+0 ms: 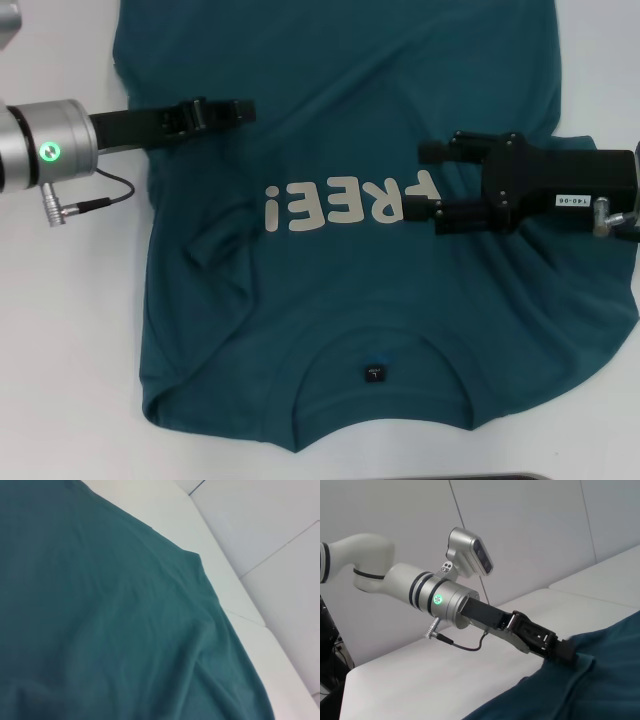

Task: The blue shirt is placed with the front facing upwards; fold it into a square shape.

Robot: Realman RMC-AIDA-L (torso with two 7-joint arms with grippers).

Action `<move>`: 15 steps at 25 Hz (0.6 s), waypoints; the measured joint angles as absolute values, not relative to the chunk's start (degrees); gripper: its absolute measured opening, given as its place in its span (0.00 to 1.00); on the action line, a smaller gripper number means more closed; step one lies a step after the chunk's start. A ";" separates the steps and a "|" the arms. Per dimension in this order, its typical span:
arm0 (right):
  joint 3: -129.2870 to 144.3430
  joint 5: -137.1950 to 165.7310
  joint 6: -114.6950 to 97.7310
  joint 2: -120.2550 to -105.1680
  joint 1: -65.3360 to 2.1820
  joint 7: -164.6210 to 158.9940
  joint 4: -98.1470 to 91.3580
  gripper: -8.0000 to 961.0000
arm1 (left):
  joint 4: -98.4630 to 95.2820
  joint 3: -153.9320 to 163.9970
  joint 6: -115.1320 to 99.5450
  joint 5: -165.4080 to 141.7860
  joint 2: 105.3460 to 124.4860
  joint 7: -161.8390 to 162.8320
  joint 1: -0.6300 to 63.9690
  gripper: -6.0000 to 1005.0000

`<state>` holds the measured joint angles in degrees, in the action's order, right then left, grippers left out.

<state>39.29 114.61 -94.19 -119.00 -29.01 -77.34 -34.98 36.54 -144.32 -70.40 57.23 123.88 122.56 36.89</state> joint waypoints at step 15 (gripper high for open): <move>39.28 114.61 -95.05 -119.00 -28.92 -77.34 -34.98 0.95 | 40.03 -143.67 -76.76 57.88 123.64 120.73 33.56 0.68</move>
<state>39.29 114.61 -95.05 -119.00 -28.92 -77.34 -34.98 40.03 -143.67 -76.76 57.88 123.64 120.73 33.56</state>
